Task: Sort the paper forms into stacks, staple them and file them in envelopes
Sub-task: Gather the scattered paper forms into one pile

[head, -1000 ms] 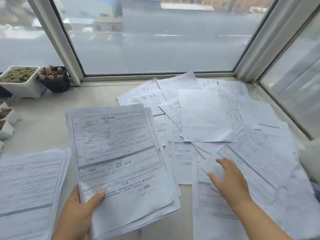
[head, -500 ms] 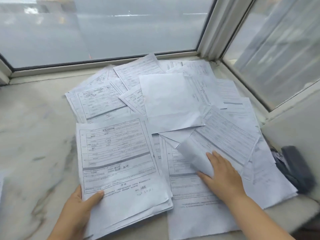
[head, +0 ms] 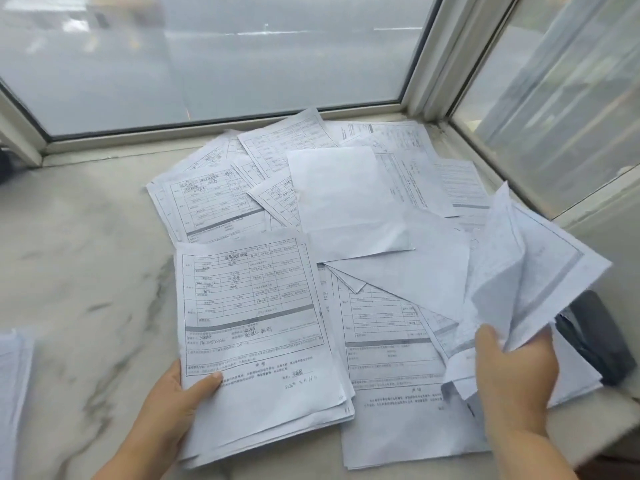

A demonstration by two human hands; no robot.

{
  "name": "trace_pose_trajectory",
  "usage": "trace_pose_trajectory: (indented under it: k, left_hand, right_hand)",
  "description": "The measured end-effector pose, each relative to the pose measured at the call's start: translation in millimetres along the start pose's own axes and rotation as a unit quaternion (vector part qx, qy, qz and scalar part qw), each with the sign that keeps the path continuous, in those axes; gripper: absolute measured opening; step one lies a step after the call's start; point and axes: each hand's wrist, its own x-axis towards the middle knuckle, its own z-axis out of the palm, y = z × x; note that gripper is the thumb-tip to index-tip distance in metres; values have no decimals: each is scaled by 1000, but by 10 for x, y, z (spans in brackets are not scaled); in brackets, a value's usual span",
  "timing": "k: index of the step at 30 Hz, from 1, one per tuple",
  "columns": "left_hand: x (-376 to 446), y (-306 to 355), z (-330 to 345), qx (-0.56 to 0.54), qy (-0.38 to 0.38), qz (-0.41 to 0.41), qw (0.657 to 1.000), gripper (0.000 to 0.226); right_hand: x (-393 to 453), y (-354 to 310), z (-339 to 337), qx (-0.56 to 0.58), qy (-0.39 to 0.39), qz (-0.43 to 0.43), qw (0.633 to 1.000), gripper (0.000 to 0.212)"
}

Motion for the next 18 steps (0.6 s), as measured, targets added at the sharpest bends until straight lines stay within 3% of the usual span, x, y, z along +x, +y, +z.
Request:
trace_pose_trajectory:
  k: [3,6,9,12,14,15,18]
  left_hand:
    - [-44,47,22,12,-2,-4,1000,35]
    - [-62,80,9,-1,-9,-16,1000,34]
    - [-153,210,34,-12,-29,-25,999,22]
    - [-219,295,14,-50,-65,-40,996,17]
    - [-243,301,-47,-35,-66,-57,996,8]
    - [-226,324,-43,-20,-62,-52,997,19]
    - [-119,318,-109,-111,-73,-67,989,44]
  right_hand:
    - [-449,-181,218,-28,-103,-197,975,27]
    - [-885,-229,538,-50,-272,-342,898,55]
    - [-1244,-162,851,-118,-416,-413,802,63]
    - [-1461,-93,1035,-188,-520,-423,718,69]
    - [-1437,-108,1053,-195,-558,-385,709,68]
    - [-1405,-126,1035,-185,-563,-367,718,65]
    - [-1296,-258,953,-113,-529,-316,780,55]
